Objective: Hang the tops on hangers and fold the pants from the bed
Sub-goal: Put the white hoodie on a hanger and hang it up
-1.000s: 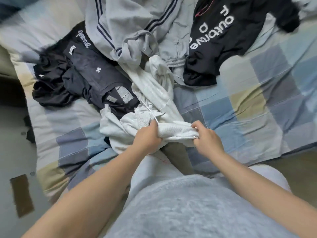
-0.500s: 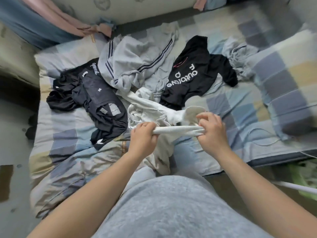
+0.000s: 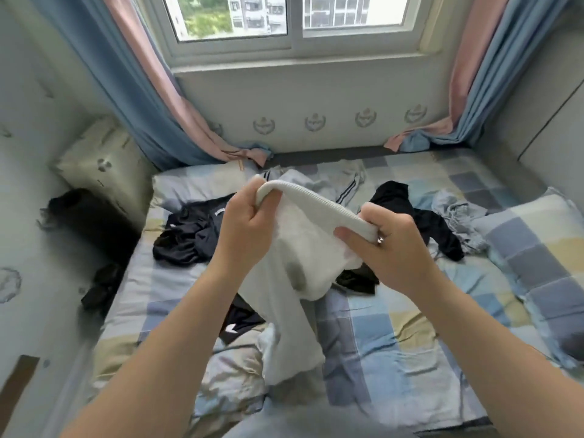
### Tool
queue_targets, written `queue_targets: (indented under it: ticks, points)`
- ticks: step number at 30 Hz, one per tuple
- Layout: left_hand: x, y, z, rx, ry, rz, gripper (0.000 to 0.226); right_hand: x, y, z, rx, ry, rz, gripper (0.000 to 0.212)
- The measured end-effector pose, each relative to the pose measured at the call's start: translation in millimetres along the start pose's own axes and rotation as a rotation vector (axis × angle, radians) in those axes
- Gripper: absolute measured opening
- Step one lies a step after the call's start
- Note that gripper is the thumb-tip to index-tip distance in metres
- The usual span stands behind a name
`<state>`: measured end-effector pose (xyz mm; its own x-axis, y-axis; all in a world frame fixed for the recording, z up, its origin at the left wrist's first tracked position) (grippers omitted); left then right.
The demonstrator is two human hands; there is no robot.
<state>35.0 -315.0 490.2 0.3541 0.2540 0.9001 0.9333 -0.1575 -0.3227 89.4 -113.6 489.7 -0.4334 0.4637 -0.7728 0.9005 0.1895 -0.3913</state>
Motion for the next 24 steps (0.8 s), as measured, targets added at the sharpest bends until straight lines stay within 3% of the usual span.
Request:
queue_targets:
  ticks: [5,8,11,17,20,24]
  points:
    - [72,-25,-56,0.057,0.05,0.182,0.036,-48,-42,28,0.023,-0.192,0.048,0.033]
    - [117,-44,-84,0.105,0.047,0.271,0.034,-64,-67,40,-0.068,-0.138,0.031,0.027]
    - [160,-60,-108,0.169,0.053,0.349,0.028,-40,-87,44,-0.088,-0.096,0.134,0.034]
    - [214,-78,-142,0.279,-0.007,0.427,0.034,42,-88,36,-0.246,0.034,0.481,0.011]
    - [227,-82,-144,0.299,-0.064,0.459,0.034,36,-98,2,-0.219,0.046,0.462,0.014]
    - [227,-93,-130,0.32,-0.077,0.391,0.037,-21,-125,-54,-0.124,-0.046,0.291,0.022]
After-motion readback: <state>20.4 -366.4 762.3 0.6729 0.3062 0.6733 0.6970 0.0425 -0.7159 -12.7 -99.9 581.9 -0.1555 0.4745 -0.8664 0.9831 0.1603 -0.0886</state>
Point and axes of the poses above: each hand's wrist, its own y-axis away from the middle knuckle, its own z-axis out of the palm, x = y × z, the point moved 9 cm from there along -y, towards the middle knuckle, and after that the axes turned 5 degrees about -x, right-handed, at the moved point
